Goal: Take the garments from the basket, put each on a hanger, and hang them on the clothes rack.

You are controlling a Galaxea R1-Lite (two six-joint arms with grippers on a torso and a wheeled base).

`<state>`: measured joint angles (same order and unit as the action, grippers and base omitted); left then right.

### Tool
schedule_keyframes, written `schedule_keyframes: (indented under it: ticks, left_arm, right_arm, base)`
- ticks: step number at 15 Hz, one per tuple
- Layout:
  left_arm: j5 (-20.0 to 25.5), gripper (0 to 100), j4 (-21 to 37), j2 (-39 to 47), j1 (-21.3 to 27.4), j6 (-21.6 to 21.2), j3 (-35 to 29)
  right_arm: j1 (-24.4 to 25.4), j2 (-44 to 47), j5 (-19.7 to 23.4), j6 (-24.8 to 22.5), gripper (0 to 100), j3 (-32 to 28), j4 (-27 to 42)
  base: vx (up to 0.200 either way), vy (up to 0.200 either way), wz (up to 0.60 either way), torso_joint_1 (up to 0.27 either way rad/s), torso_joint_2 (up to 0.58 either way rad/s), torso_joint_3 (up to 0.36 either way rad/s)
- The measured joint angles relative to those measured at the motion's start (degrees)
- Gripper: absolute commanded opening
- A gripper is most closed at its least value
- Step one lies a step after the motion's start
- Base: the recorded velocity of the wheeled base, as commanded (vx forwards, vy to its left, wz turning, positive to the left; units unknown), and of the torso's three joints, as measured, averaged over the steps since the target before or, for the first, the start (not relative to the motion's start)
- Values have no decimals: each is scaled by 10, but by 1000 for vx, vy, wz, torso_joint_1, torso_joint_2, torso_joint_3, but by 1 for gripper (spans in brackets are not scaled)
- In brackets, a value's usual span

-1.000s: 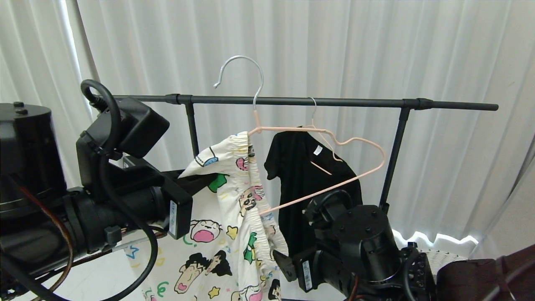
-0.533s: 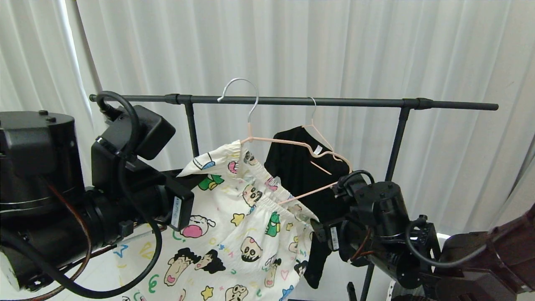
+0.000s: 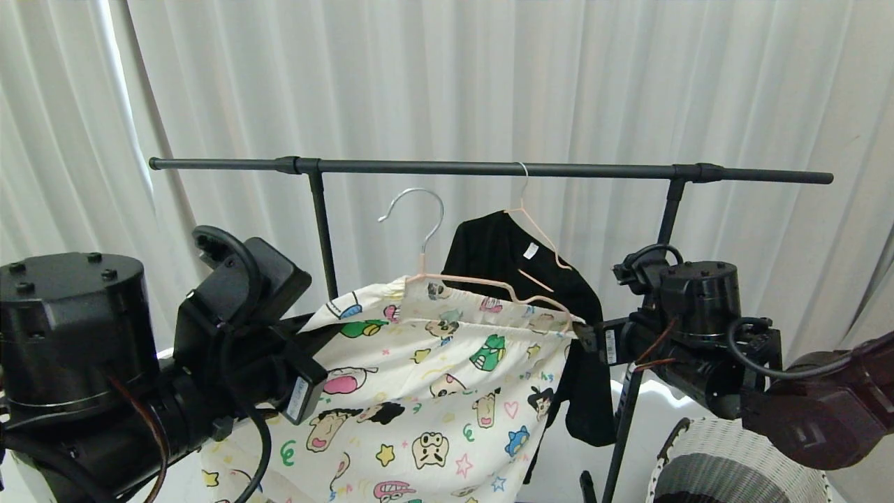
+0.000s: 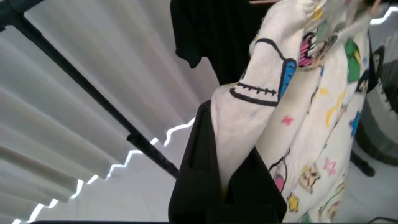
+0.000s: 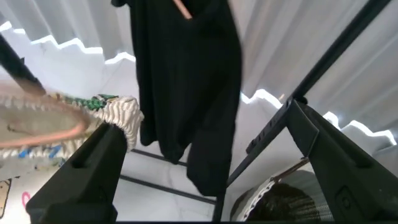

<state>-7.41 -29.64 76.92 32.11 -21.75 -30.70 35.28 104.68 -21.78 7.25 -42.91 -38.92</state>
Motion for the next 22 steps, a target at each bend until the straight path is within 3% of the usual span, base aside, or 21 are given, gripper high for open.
schedule_keyframes:
  ticks: [3, 6, 8, 11, 15, 22]
  left_arm:
    - [-1, 0, -2, 1, 0, -19, 28]
    - [-37, 0, -1, 26, 0, -42, 55]
    - [-54, 0, -12, 50, 11, -8, 49]
    - [-56, 0, -60, 72, 54, 98, 36]
    - [-55, 0, -133, 81, 89, 108, 74]
    - [-53, 0, -150, 76, 200, 106, 95]
  right_arm:
    - [-12, -12, 9, -13, 100, -1, 0]
    - [-13, -49, 71, -62, 100, -1, 11]
    - [-4, -84, 117, -99, 100, -1, 47]
    - [5, -147, 197, -141, 100, -1, 170]
    - [20, -229, 298, -224, 100, -7, 315]
    - [83, -231, 336, -325, 100, -54, 381]
  base:
    - [0, 0, 0, 0, 0, 0]
    - [0, 0, 0, 0, 0, 0]
    - [0, 0, 0, 0, 0, 0]
    - [0, 0, 0, 0, 0, 0]
    - [0, 0, 0, 0, 0, 0]
    - [0, 0, 0, 0, 0, 0]
